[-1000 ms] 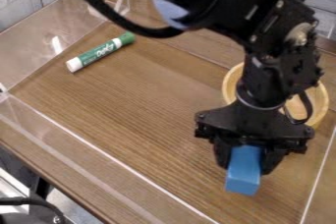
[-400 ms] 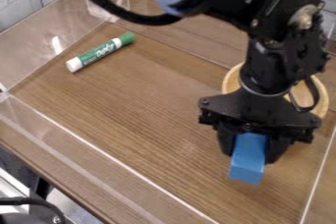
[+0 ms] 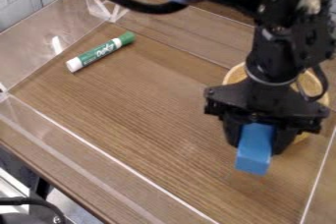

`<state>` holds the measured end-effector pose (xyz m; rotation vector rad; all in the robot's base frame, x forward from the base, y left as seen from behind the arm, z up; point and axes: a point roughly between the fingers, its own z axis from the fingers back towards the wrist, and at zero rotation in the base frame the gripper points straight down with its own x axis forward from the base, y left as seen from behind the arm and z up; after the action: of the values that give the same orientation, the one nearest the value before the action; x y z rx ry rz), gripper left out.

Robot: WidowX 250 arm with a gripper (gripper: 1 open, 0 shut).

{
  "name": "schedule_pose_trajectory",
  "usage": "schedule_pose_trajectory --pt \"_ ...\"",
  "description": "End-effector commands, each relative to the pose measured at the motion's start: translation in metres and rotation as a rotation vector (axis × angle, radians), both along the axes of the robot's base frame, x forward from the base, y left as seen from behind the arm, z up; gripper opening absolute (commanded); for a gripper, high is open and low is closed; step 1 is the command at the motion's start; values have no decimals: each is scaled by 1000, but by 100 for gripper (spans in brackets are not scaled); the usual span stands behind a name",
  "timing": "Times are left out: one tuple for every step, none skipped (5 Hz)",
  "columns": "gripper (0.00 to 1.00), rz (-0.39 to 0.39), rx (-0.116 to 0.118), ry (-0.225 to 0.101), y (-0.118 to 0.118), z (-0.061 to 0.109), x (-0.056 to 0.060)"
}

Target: Put the blue block in the brown bowl

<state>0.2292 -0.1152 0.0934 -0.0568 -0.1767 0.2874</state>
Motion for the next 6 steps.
schedule_pose_trajectory --pt "0 -37 -26 -88 -5 27 12" --pt "0 -71 -58 -129 -2 26 16" --pt "0 -98 -78 -162 1 24 21" --pt "0 -117 -91 -189 5 21 27" --pt "0 -128 -99 -213 7 18 33" --pt "0 -131 -99 -236 10 16 42"
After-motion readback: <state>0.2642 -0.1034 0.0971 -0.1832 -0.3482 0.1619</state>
